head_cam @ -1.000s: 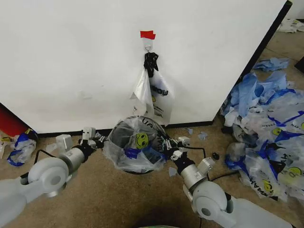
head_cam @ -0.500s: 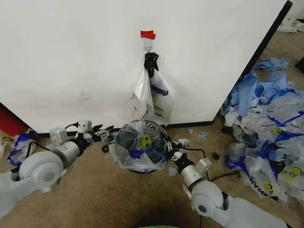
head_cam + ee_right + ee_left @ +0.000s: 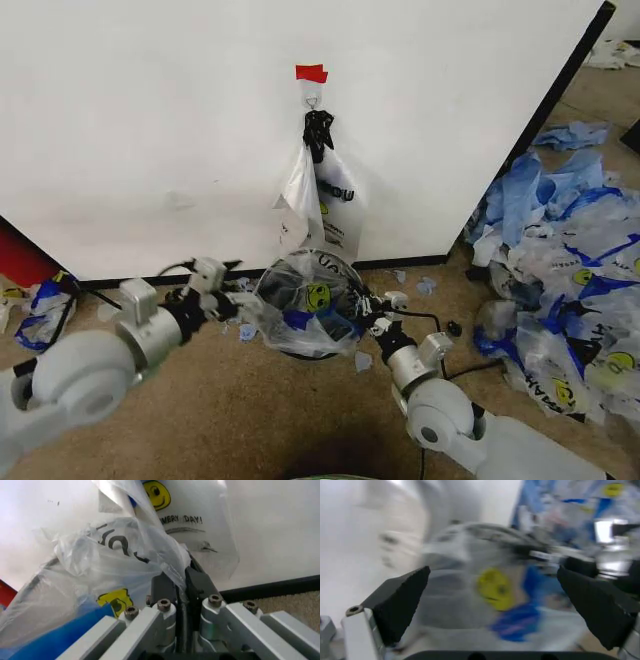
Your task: Pick up the garbage bag from the wall and place it over the trash bin.
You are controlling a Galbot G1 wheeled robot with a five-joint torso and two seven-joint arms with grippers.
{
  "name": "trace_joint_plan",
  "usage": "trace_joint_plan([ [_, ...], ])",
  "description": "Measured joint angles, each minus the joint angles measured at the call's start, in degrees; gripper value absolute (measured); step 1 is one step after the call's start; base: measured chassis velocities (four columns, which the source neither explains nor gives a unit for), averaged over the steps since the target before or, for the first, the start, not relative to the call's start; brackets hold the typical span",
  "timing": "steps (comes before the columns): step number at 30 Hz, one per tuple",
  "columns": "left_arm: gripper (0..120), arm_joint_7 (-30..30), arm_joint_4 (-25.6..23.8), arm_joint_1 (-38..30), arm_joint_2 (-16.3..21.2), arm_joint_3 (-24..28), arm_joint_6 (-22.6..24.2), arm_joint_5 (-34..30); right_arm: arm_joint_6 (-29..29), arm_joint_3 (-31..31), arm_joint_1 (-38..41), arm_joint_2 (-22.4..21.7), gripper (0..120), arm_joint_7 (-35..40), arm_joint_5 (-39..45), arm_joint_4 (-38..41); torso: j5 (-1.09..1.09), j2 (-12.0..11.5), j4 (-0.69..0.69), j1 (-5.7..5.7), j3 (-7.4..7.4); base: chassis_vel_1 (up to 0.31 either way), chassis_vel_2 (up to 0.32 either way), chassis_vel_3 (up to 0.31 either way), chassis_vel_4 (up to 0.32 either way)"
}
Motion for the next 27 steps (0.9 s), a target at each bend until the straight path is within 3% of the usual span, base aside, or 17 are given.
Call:
trace_joint_plan([
  [10,100,2.44,-1.98,1.41,0.13,2.84,0.73,-1.64,-0.24,-2.31,1.27,0.93,1,0.37,1.57,1.26,-0.01,0.0,0.0,0.0,0.0,0.0,0.0,0.0,0.0],
  [27,93,2.21,-2.18,2.39,4.31,3.1,0.52,-5.63,-1.13,-9.56,8.63,1.59,1,1.94,3.35,2.57,-0.02,0.0,0.0,0.0,0.0,0.0,0.0,0.0,0.0],
])
